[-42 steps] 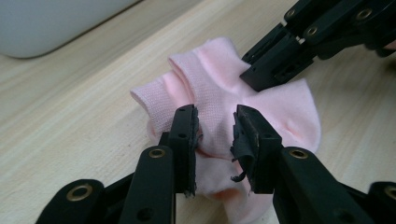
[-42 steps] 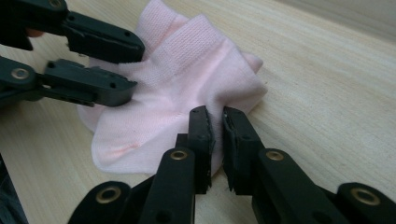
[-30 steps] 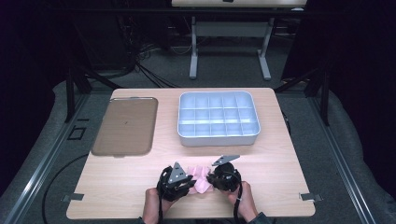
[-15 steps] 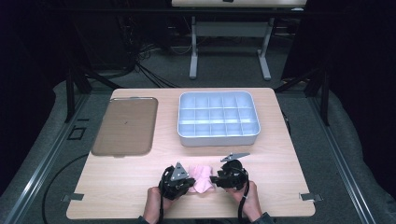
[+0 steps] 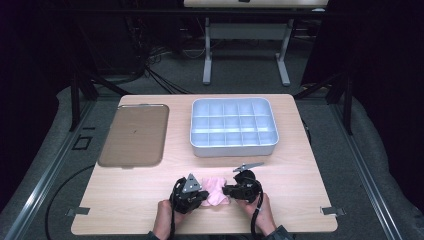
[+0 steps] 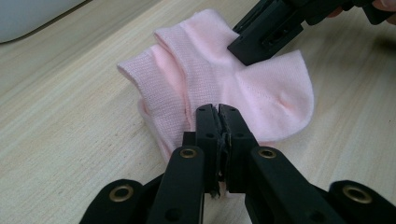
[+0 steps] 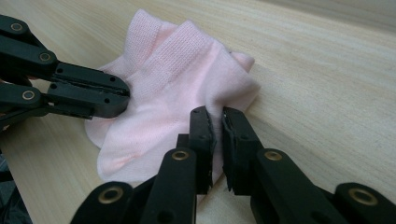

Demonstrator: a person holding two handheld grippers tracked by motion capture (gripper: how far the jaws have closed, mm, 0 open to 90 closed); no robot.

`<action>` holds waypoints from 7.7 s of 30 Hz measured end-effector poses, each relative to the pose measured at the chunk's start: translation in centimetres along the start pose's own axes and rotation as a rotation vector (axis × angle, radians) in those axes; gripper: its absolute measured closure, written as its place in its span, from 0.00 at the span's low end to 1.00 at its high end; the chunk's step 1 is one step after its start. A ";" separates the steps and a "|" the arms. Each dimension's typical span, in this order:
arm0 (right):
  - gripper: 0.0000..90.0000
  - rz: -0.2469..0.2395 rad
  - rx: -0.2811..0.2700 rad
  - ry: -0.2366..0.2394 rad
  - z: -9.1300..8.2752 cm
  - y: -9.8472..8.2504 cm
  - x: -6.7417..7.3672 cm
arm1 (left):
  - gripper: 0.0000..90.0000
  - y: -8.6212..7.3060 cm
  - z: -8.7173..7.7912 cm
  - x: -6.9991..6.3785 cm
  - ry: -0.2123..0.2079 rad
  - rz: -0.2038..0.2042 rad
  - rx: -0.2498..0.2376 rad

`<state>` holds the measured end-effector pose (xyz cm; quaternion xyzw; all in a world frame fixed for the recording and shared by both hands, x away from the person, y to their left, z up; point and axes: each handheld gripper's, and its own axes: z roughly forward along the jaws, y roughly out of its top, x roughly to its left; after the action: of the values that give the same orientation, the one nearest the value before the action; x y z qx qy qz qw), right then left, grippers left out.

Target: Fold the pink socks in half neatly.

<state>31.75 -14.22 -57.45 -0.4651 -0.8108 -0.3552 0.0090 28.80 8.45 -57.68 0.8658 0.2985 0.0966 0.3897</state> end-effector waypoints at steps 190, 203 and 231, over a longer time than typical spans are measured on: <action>0.58 -0.204 0.006 -0.194 2.7 0.9 5.8 | 0.98 2.6 1.5 3.8 -0.045 -0.100 -0.067; 0.73 -0.203 -0.004 -0.149 2.4 0.8 5.0 | 0.36 1.6 -1.5 5.1 0.071 -0.137 -0.096; 0.74 -0.183 -0.093 -0.034 -0.3 0.7 3.3 | 0.12 -6.3 -5.5 7.5 0.290 -0.232 -0.026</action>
<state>30.32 -11.68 -55.73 -0.3950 -0.8325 -0.3839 -0.0588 29.88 19.53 -59.05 0.7974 0.4482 0.1786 0.3624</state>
